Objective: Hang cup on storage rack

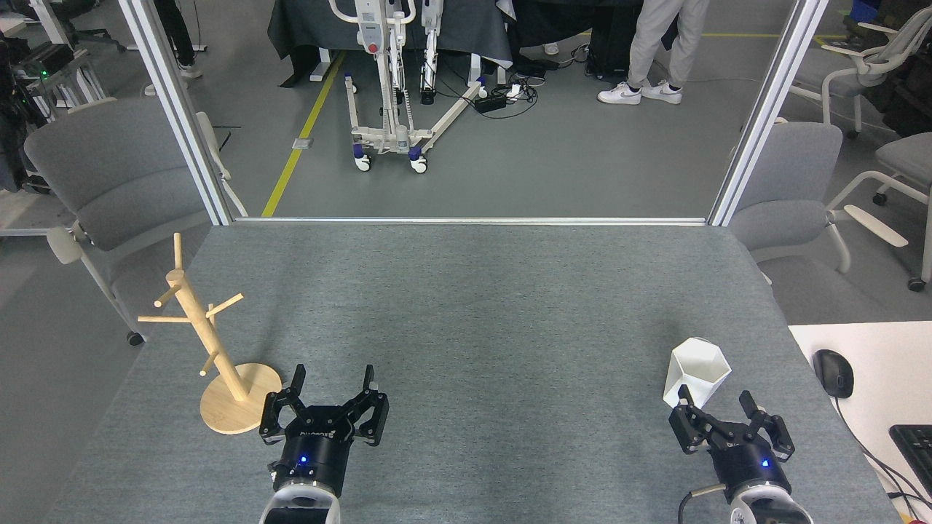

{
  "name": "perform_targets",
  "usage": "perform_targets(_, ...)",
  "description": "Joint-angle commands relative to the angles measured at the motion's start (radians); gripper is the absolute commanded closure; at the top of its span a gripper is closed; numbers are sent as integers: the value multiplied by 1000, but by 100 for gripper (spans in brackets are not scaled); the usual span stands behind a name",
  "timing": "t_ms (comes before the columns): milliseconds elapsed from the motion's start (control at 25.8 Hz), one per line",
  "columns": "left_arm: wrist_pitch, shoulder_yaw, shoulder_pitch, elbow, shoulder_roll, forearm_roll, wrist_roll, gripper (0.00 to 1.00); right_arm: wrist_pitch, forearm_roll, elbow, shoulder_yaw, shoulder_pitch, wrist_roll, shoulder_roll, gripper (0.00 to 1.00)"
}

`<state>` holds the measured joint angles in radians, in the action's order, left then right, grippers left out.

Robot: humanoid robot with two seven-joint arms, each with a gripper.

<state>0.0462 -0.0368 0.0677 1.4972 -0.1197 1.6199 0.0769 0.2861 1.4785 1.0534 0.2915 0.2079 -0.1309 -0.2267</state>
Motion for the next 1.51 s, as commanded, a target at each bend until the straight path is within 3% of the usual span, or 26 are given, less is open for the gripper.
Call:
perform_targets(0, 0, 0, 0, -3, 0, 0, 0, 0, 1, 12, -16, -8, 19, 2, -2, 0)
perform_targets(697, 1, -2, 0, -40, -2, 0, 0, 0, 2, 23, -62, -31, 62, 2, -2, 0)
perform_targets(890, 1, -2, 0, -54, -2, 0, 0, 0, 1, 65, -105, -31, 94, 1, -5, 0)
perform_targets(1471, 1, -2, 17, -95, -5, 0, 0, 0, 1, 98, -107, -23, 97, -1, -11, 0)
